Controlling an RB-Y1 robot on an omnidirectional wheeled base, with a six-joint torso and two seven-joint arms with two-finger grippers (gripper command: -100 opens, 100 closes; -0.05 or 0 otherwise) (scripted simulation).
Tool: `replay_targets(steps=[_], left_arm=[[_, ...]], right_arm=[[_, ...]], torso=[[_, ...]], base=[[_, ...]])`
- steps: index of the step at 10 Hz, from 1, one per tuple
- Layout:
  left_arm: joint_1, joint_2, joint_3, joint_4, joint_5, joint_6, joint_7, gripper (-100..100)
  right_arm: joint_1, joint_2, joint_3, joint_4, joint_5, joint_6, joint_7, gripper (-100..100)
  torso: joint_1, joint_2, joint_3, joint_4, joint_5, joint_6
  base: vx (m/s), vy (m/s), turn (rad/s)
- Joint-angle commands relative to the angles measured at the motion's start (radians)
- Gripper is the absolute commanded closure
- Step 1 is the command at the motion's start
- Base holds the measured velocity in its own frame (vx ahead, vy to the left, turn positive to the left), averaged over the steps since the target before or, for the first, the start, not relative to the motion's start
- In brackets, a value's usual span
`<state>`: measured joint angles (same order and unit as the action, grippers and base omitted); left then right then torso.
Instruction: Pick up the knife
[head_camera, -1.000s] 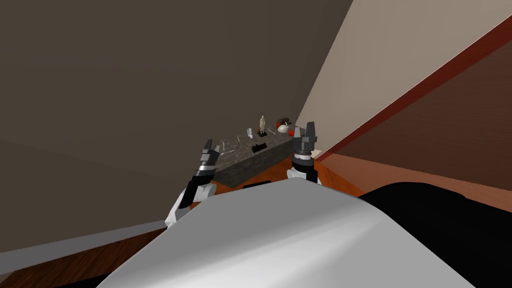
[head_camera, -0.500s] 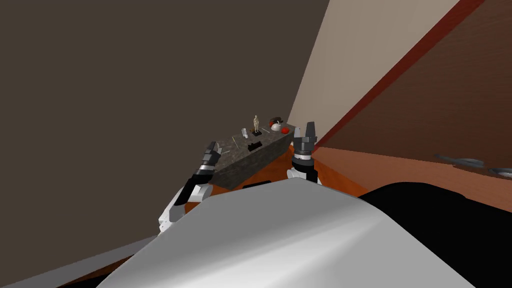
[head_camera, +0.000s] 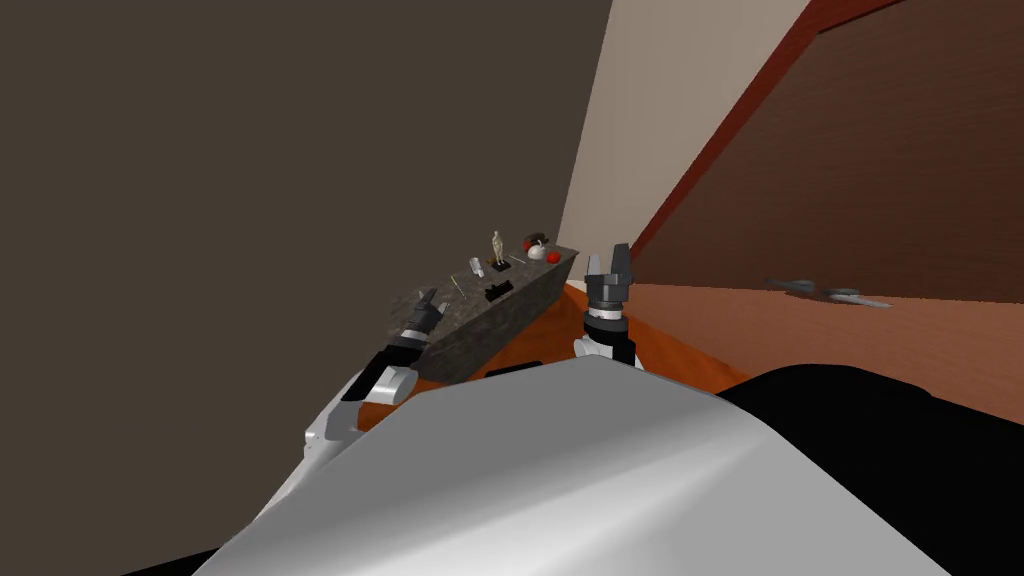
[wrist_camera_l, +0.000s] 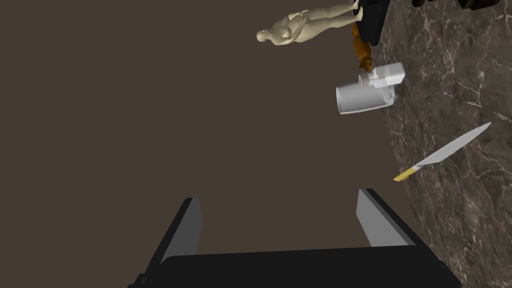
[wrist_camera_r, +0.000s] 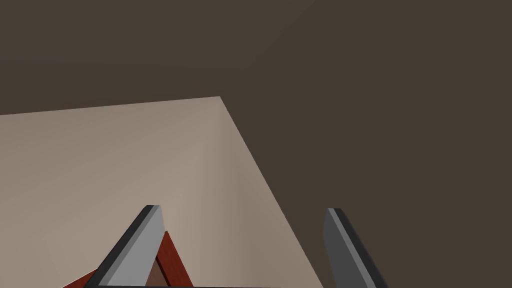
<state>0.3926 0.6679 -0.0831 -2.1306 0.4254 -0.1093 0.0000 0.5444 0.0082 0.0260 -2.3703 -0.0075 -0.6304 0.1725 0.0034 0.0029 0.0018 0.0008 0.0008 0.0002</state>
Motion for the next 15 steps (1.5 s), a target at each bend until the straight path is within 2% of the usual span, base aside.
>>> replay_targets(steps=[1, 2, 3, 4, 5, 6, 7, 8, 9, 10, 11, 12, 13, 14, 15], left_arm=[[0.001, 0.050, -0.008, 0.018, 0.038, 0.011, 0.007, -100], [-0.003, 0.080, -0.019, 0.046, 0.074, 0.045, 0.018, -100], [-0.003, 0.116, -0.019, 0.046, 0.093, 0.045, 0.018, -100], [-0.005, 0.151, -0.029, 0.075, 0.133, 0.080, 0.028, -100], [-0.005, 0.176, -0.029, 0.075, 0.150, 0.080, 0.028, -100], [-0.006, 0.209, -0.041, 0.106, 0.185, 0.115, 0.038, -100], [-0.006, 0.236, -0.041, 0.106, 0.207, 0.115, 0.038, -100], [-0.006, 0.239, -0.041, 0.106, 0.207, 0.115, 0.038, -100], [-0.007, 0.280, -0.052, 0.137, 0.252, 0.150, 0.047, -100], [-0.007, 0.301, -0.052, 0.137, 0.266, 0.150, 0.047, -100], [-0.007, 0.337, -0.064, 0.170, 0.303, 0.185, 0.055, -100], [-0.007, 0.360, -0.064, 0.170, 0.324, 0.185, 0.055, -100], [-0.007, 0.363, -0.064, 0.170, 0.324, 0.185, 0.055, -100], [-0.006, 0.400, -0.076, 0.202, 0.366, 0.220, 0.061, -100], [-0.006, 0.423, -0.076, 0.202, 0.382, 0.220, 0.061, -100]], right_arm=[[0.000, 0.000, 0.000, 0.000, 0.000, 0.000, 0.000, 0], [0.000, 0.000, 0.000, 0.000, 0.000, 0.000, 0.000, 0], [0.000, 0.000, 0.000, 0.000, 0.000, 0.000, 0.000, 0], [0.000, 0.000, 0.000, 0.000, 0.000, 0.000, 0.000, 0], [0.000, 0.000, 0.000, 0.000, 0.000, 0.000, 0.000, 0], [0.000, 0.000, 0.000, 0.000, 0.000, 0.000, 0.000, 0], [0.000, 0.000, 0.000, 0.000, 0.000, 0.000, 0.000, 0], [0.000, 0.000, 0.000, 0.000, 0.000, 0.000, 0.000, 0], [0.000, 0.000, 0.000, 0.000, 0.000, 0.000, 0.000, 0], [0.000, 0.000, 0.000, 0.000, 0.000, 0.000, 0.000, 0], [0.000, 0.000, 0.000, 0.000, 0.000, 0.000, 0.000, 0], [0.000, 0.000, 0.000, 0.000, 0.000, 0.000, 0.000, 0], [0.000, 0.000, 0.000, 0.000, 0.000, 0.000, 0.000, 0], [0.001, 0.000, 0.000, 0.000, 0.000, 0.000, 0.000, 0], [0.000, 0.000, 0.000, 0.000, 0.000, 0.000, 0.000, 0]], torso=[[0.000, 0.000, 0.000, 0.000, 0.000, 0.000], [0.000, -0.001, 0.000, 0.000, 0.000, -0.001], [0.000, -0.001, 0.000, 0.000, 0.000, 0.000], [0.001, -0.001, -0.001, 0.000, 0.000, -0.001], [0.001, -0.001, -0.001, 0.000, 0.000, 0.000], [0.001, -0.001, -0.001, 0.000, 0.000, -0.001], [0.001, -0.002, -0.001, 0.000, 0.000, 0.000], [0.001, -0.002, -0.001, 0.000, 0.000, -0.001], [0.001, -0.003, -0.002, -0.001, 0.000, -0.002], [0.001, -0.003, -0.002, -0.001, 0.000, 0.000], [0.001, -0.003, -0.002, -0.001, 0.000, -0.001], [0.001, -0.003, -0.002, -0.001, 0.000, 0.000], [0.001, -0.003, -0.001, 0.000, 0.000, -0.002], [0.001, -0.004, -0.002, -0.001, 0.000, -0.002], [0.001, -0.004, -0.002, -0.001, 0.000, -0.001]], base=[[-0.051, 0.014, -0.203], [-0.054, 0.014, -0.384], [-0.049, 0.018, -0.165], [-0.053, 0.022, -0.343], [-0.043, 0.025, -0.207], [-0.041, 0.012, -0.322], [-0.036, 0.015, -0.238], [-0.014, 0.012, 0.010], [-0.021, 0.010, -0.315], [-0.025, 0.022, -0.232], [-0.036, 0.022, -0.359], [-0.029, 0.025, -0.224], [-0.008, 0.015, 0.007], [-0.012, 0.018, -0.291], [-0.013, 0.026, -0.275]])
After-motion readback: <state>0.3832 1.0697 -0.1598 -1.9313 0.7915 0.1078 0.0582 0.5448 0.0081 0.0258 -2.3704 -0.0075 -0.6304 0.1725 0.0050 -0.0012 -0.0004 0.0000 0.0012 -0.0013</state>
